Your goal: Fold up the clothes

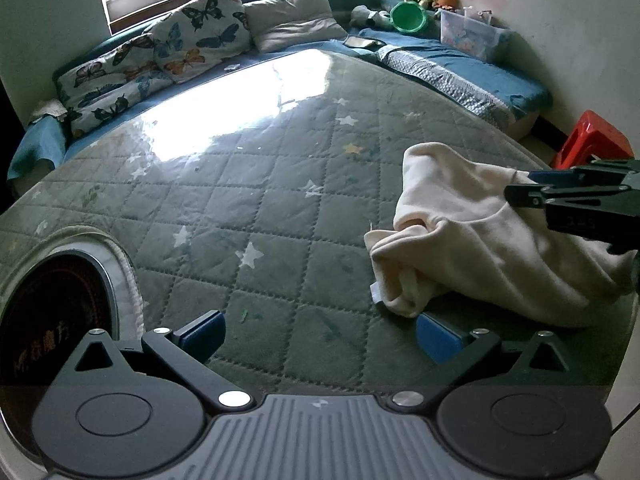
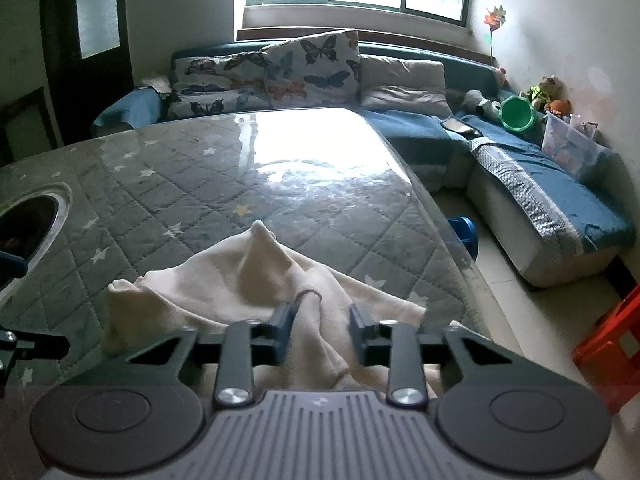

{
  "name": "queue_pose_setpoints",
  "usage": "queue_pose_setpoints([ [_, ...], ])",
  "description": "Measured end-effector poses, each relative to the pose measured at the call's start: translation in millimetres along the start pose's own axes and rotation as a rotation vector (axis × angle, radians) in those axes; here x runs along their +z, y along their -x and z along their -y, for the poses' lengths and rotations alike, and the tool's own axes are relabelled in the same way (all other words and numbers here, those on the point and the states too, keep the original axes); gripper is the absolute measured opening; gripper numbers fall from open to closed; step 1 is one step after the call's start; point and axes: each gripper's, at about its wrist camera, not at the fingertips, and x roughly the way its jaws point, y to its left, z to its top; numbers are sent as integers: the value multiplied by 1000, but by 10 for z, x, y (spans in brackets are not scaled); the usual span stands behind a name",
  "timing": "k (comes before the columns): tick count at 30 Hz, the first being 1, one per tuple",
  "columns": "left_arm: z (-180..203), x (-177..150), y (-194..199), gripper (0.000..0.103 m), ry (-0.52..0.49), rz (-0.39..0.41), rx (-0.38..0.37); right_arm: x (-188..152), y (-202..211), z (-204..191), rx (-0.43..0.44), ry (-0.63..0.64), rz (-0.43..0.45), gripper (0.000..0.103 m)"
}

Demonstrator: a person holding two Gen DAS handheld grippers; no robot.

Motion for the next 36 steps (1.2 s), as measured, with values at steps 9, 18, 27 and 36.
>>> queue_pose_setpoints([
  [9,-64,-20,26,103,5,10,4,-73,339,-150,67,33,68,9],
  [18,-182,-15,102,103,33,26,13,-227,757,-481,172,115,107,4],
  [27,-237,4,204,103,50,52,7,-496,937,-916,281,210,78,4],
  [36,-134,17,338,103,20,84,-27,-638,899,-1182,310,236,63,4],
])
